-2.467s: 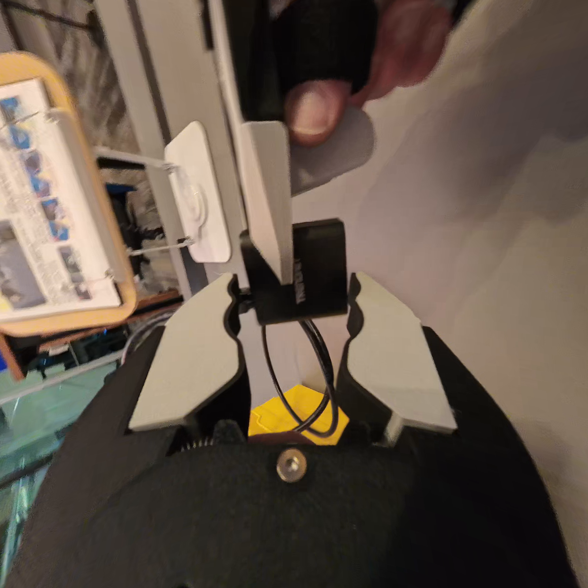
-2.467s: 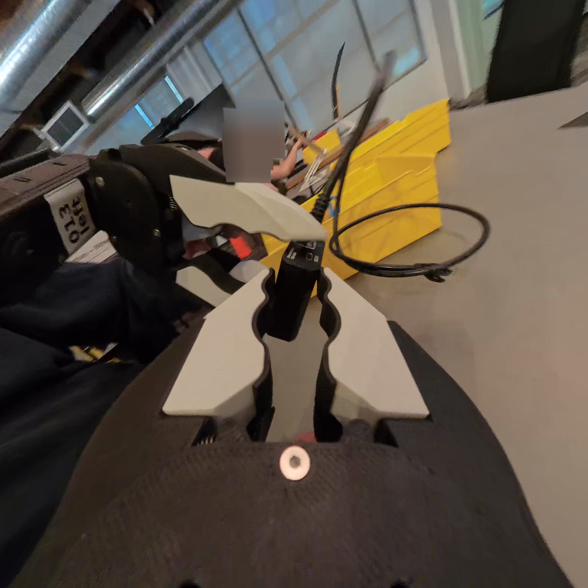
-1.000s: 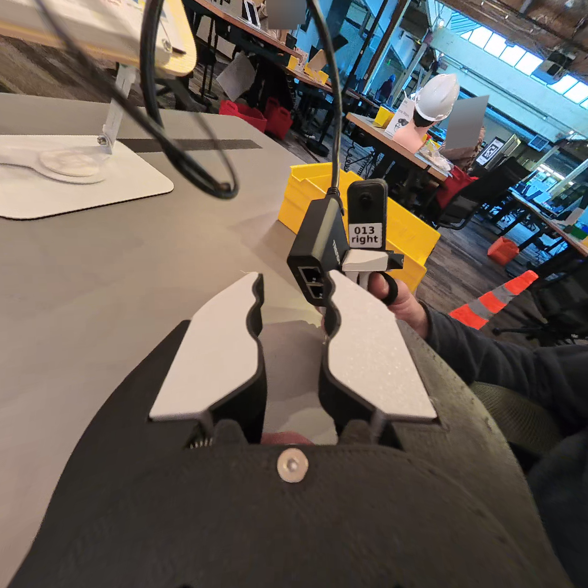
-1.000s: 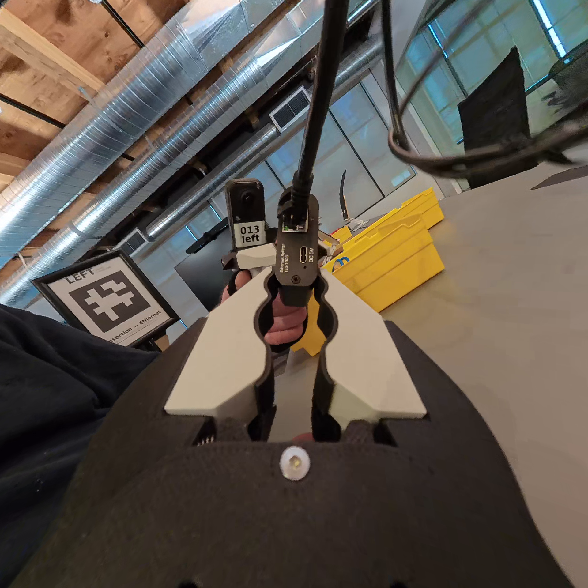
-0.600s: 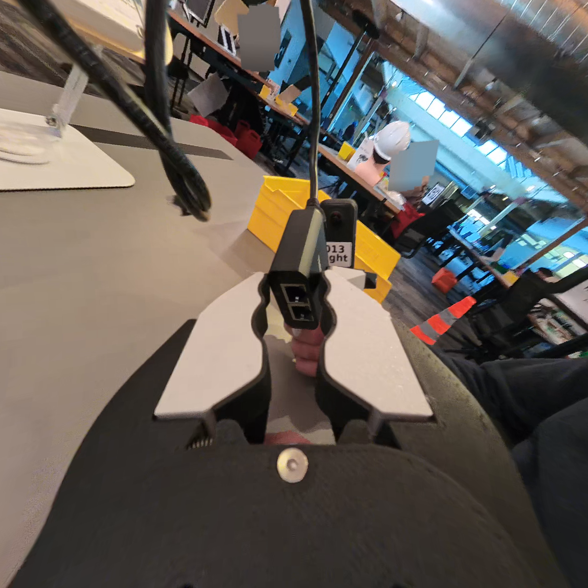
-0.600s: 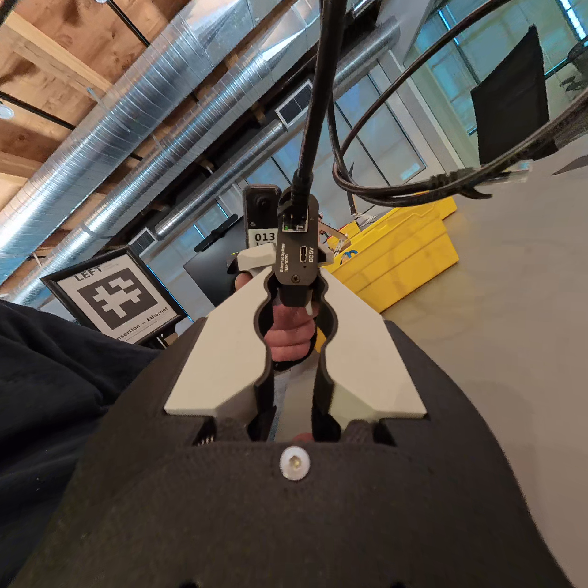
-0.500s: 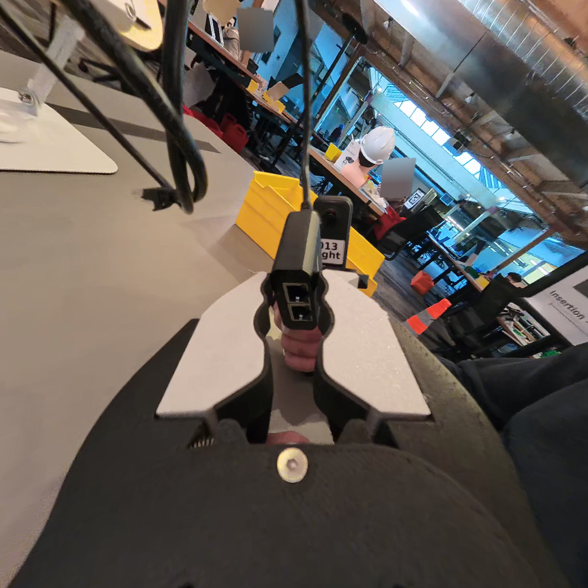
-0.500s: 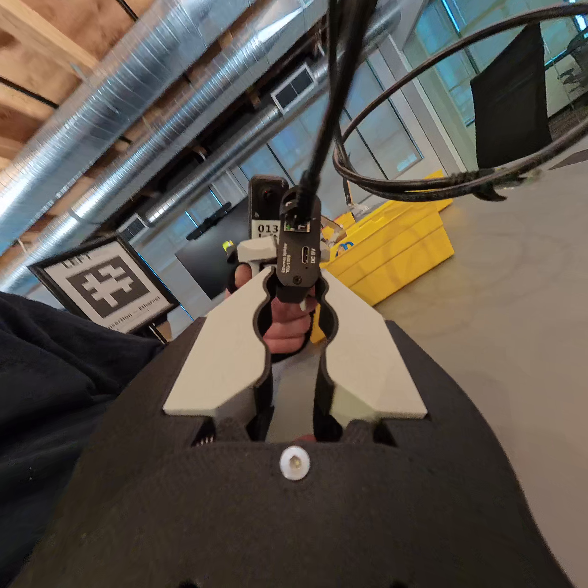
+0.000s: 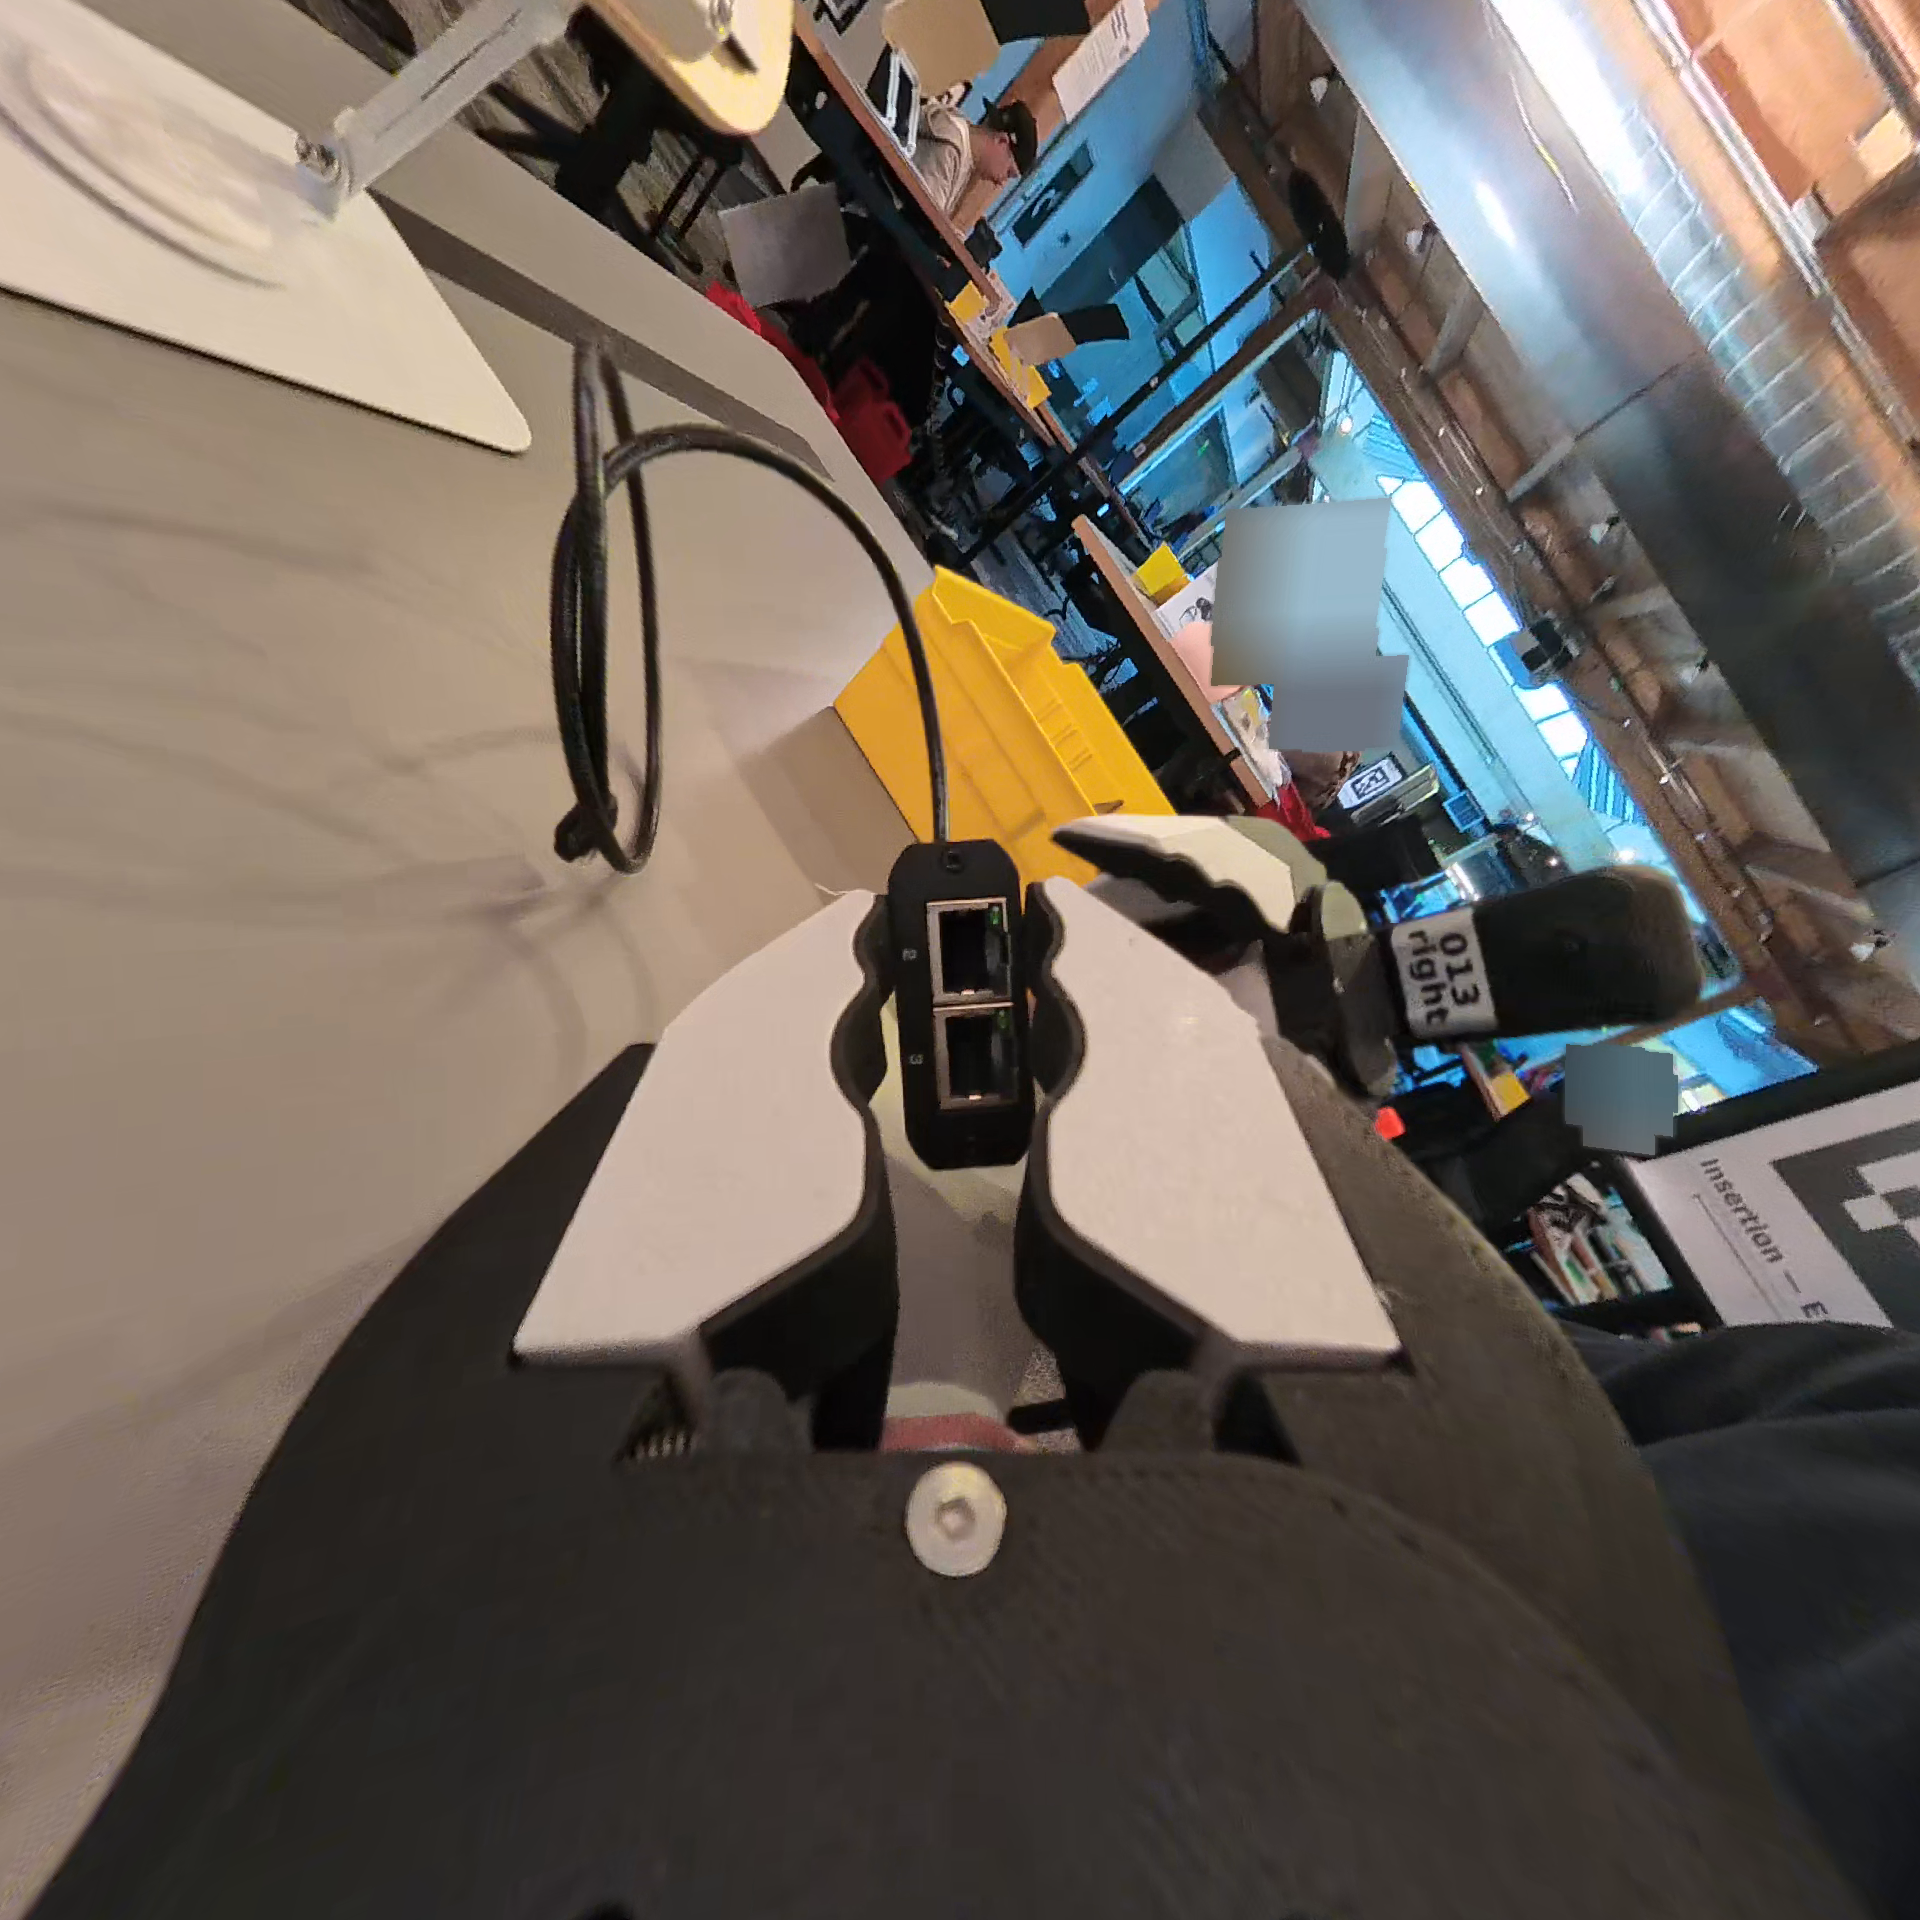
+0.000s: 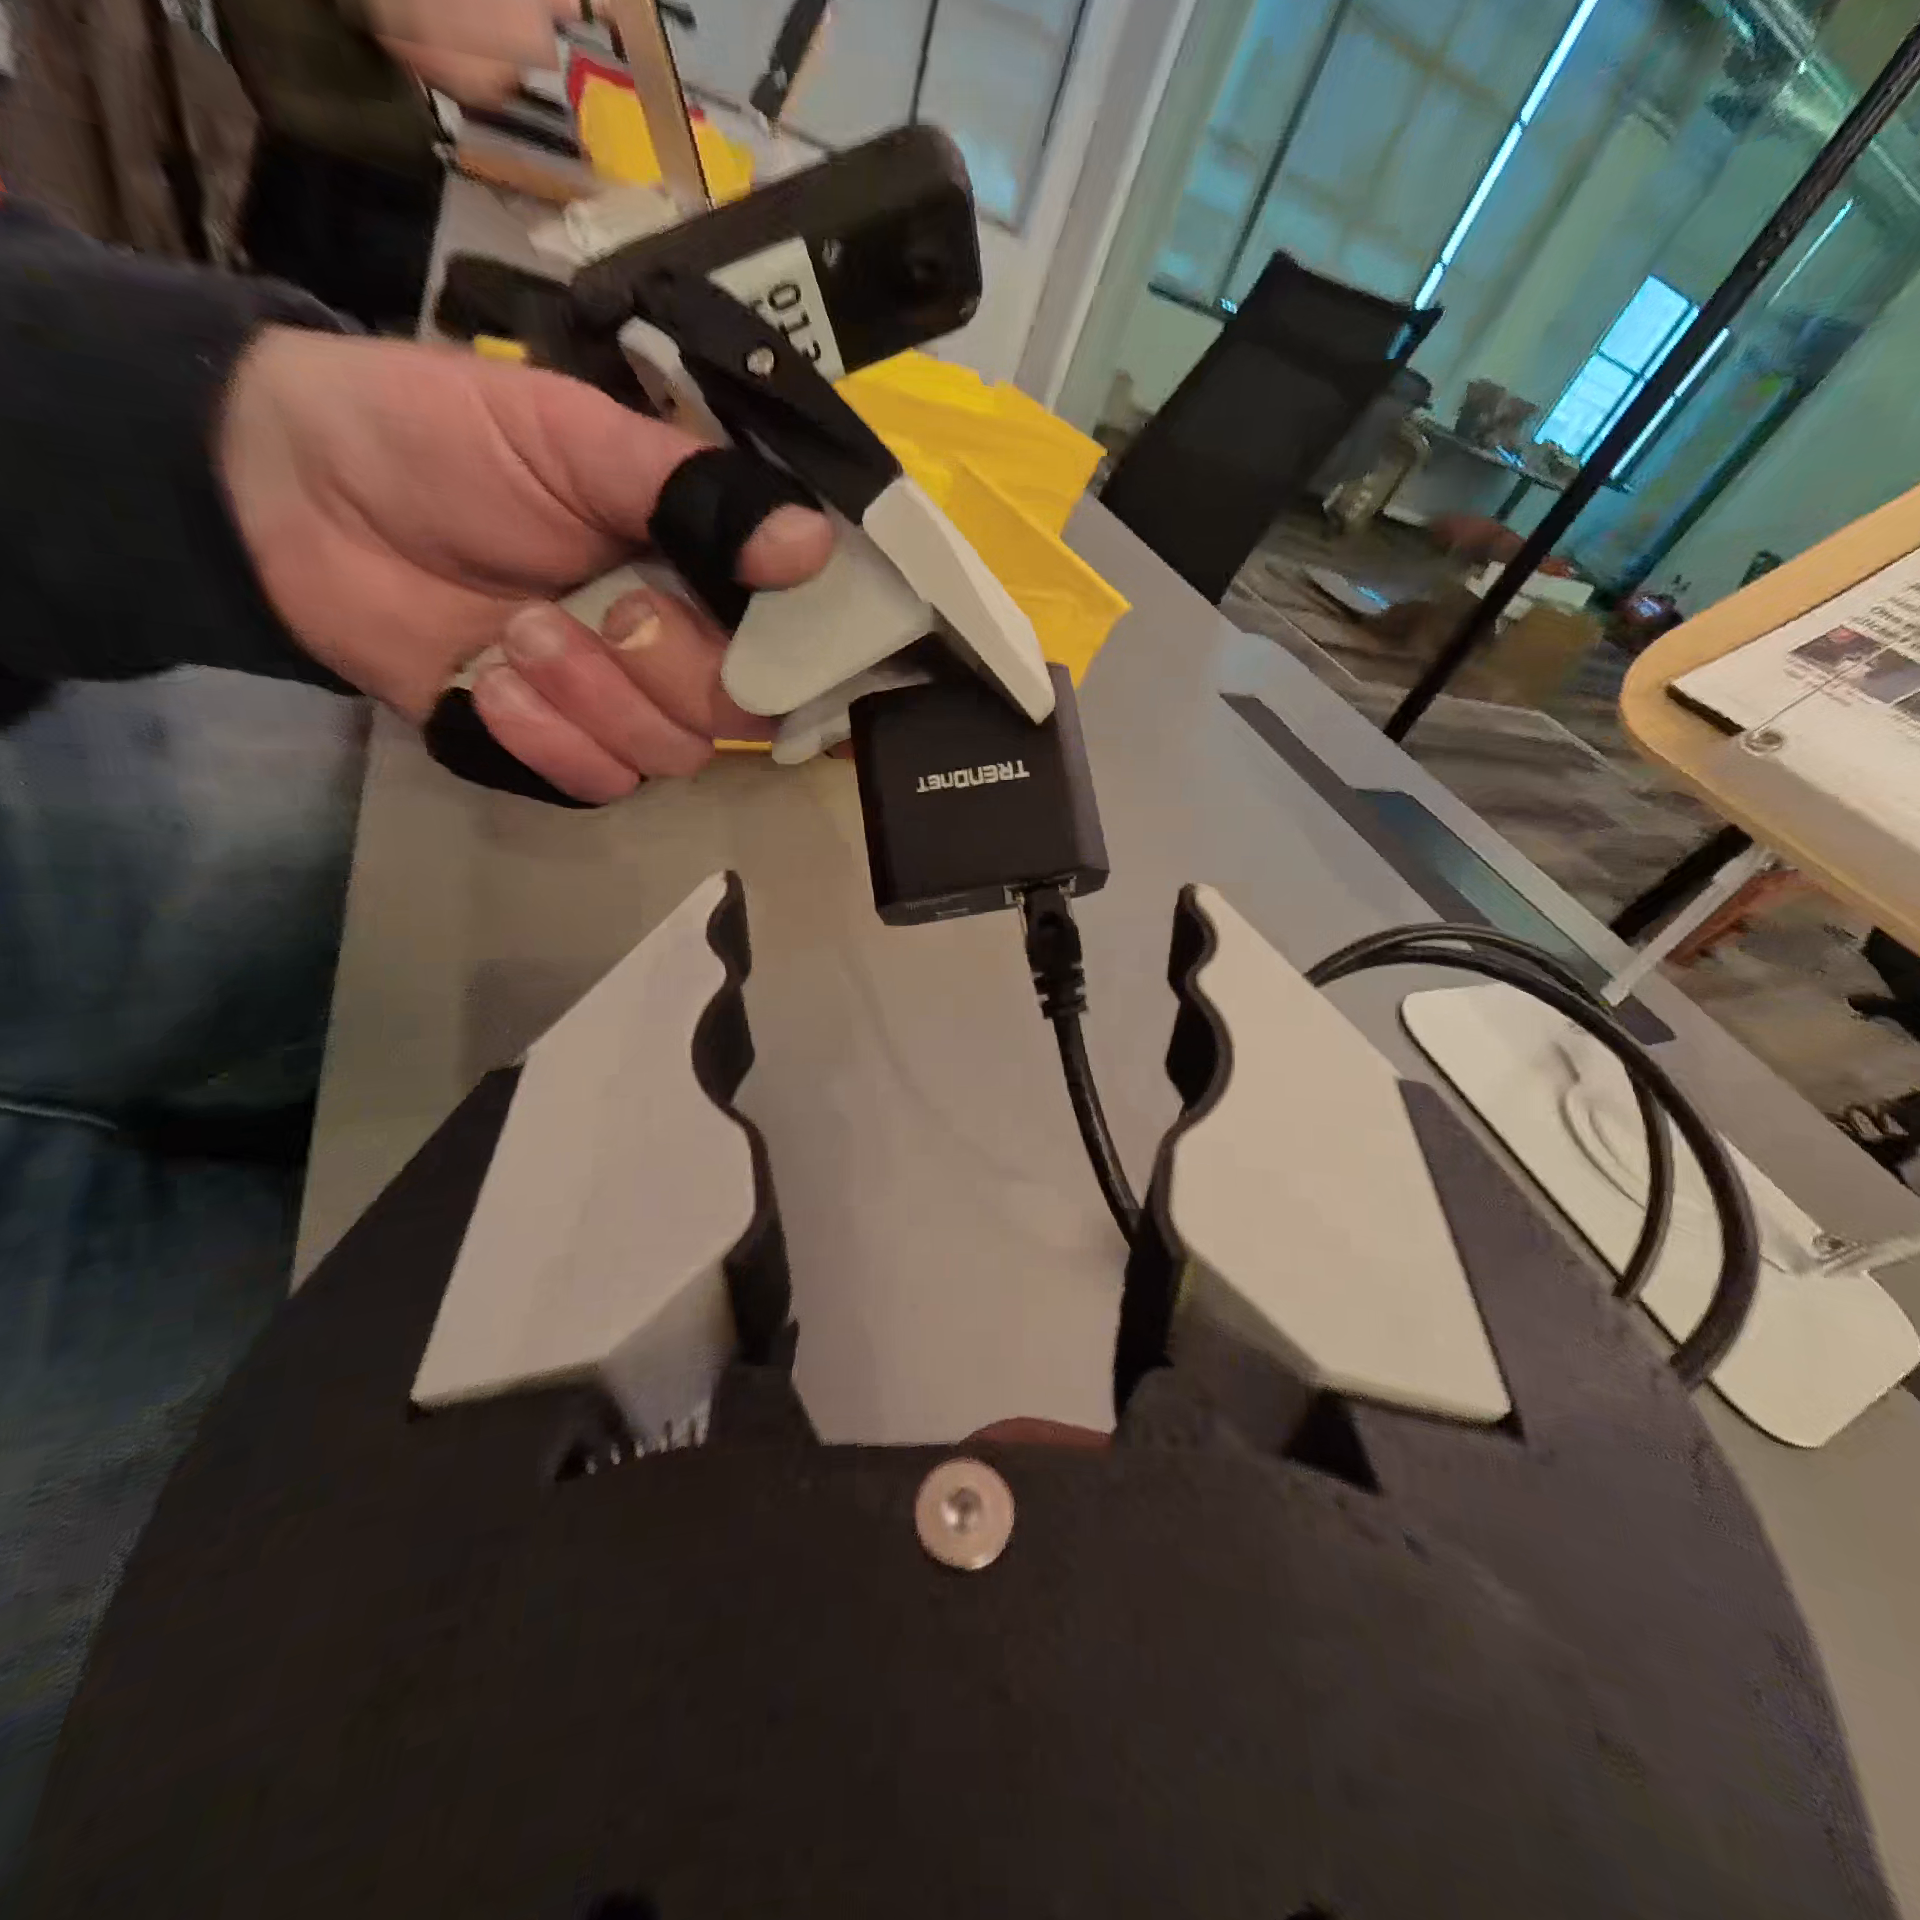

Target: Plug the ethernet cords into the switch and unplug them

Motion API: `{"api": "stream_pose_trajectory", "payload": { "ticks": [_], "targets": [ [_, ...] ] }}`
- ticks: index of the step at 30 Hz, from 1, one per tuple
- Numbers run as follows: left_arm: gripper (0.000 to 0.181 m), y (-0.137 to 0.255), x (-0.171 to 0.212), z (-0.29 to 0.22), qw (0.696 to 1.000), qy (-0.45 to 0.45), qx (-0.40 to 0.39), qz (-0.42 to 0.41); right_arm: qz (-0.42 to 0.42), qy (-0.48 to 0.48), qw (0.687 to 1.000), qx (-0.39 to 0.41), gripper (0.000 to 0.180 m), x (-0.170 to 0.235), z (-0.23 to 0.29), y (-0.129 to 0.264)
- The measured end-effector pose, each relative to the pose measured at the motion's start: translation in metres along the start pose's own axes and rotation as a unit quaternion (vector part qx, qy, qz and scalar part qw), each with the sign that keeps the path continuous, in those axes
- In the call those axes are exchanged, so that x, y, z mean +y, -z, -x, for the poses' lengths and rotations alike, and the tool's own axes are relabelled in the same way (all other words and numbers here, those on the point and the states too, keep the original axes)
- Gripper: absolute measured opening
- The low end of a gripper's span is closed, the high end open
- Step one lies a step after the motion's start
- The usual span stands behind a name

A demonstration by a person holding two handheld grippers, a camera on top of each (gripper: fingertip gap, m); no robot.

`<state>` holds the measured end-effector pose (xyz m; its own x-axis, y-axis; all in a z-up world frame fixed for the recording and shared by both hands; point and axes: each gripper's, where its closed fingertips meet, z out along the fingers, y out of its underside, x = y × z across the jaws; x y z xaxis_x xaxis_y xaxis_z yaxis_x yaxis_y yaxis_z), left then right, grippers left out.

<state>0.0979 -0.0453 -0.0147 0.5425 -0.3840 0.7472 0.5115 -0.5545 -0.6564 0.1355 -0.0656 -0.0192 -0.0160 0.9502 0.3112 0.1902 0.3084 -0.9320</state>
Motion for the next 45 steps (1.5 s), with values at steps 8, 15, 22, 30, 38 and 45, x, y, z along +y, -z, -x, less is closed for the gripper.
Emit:
{"api": "stream_pose_trajectory", "payload": {
  "ticks": [8,15,22,30,38,45],
  "targets": [
    [0.023,-0.006,0.016,-0.005,0.998,0.057,0.020,0.008,0.019,0.047,0.999,0.008,0.085,0.032,0.007,-0.037],
    [0.023,-0.008,0.020,-0.010,0.994,0.093,0.055,0.013,-0.046,0.063,0.997,-0.010,0.078,0.021,0.012,-0.037],
    [0.023,-0.011,0.030,-0.025,0.987,0.121,0.100,0.025,-0.109,0.026,0.993,-0.033,0.090,0.011,0.010,-0.032],
    [0.023,-0.011,0.034,-0.017,0.981,0.154,0.116,0.016,-0.155,0.072,0.984,-0.055,0.061,-0.001,0.021,-0.019],
    [0.023,-0.011,0.036,-0.021,0.981,0.150,0.122,0.020,-0.138,0.116,0.983,-0.044,0.063,0.006,0.021,-0.019],
    [0.023,-0.008,0.038,-0.023,0.979,0.152,0.133,0.024,-0.132,0.137,0.980,-0.054,0.064,0.007,0.023,-0.018]
  ]
}}
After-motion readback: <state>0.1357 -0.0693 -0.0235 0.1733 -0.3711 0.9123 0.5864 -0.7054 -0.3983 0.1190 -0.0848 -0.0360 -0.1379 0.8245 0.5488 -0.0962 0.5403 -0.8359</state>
